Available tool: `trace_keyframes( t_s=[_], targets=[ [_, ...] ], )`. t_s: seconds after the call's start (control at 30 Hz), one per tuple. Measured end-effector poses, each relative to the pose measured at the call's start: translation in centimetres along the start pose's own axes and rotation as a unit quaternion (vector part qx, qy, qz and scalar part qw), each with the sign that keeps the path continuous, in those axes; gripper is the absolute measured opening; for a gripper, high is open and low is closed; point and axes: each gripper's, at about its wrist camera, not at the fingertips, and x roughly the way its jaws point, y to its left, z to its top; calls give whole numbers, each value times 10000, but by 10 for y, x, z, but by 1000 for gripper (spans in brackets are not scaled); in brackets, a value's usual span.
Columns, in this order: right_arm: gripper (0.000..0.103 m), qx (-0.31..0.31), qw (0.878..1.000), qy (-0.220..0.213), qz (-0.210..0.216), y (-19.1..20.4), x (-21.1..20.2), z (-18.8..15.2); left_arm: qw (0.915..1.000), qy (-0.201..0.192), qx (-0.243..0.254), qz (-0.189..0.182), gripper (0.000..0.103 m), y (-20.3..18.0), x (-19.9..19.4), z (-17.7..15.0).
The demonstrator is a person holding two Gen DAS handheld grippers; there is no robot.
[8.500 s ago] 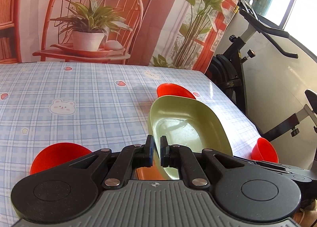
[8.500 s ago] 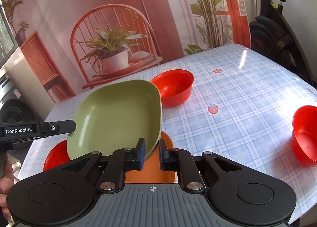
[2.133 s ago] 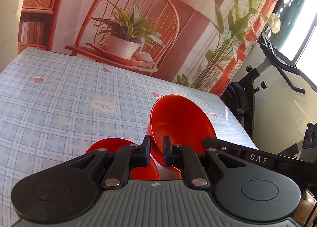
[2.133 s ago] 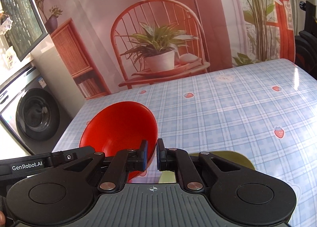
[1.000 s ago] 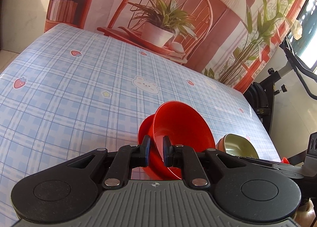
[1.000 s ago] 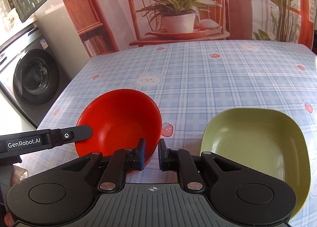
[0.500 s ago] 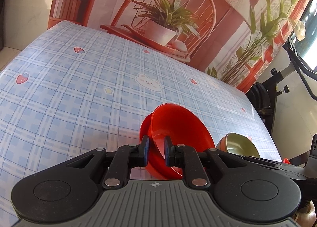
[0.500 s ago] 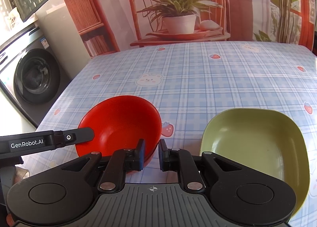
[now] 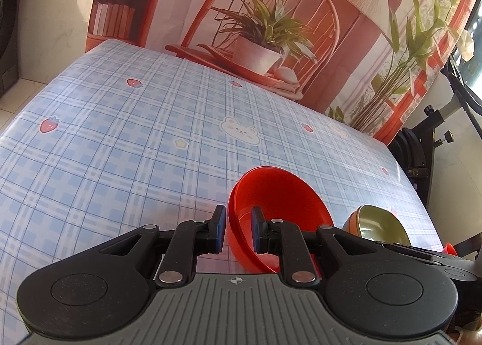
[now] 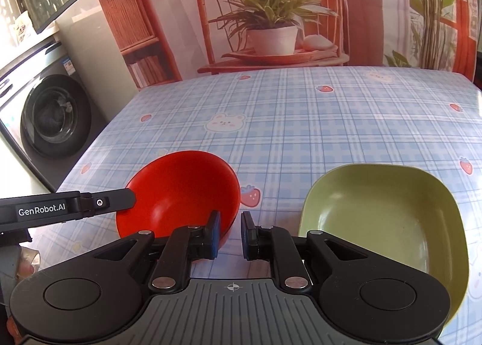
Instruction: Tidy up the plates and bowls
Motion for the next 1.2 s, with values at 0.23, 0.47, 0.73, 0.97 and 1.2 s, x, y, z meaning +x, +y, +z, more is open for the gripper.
trace_keyframes(
  t_s=[0.23,0.47,0.73,0.97,1.2],
  targets=[
    [13,13,9998,-174,54,-1,-9,2,9994,-256,248,25,28,-12,-13,1],
    [13,239,9983,-519,96,-17,-28,9,9981,-270,555,-42,30,-35,-18,0],
    [13,400,9938,-1035,-69,-51,-57,13,9960,-231,859,-101,30,-68,-17,6],
    [13,569,9872,-1440,-381,-93,-84,11,9918,-155,1247,-218,30,-116,-4,5],
    [13,901,9787,-1655,-817,-151,-116,-2,9853,44,1638,-491,30,-175,24,-3]
  ],
)
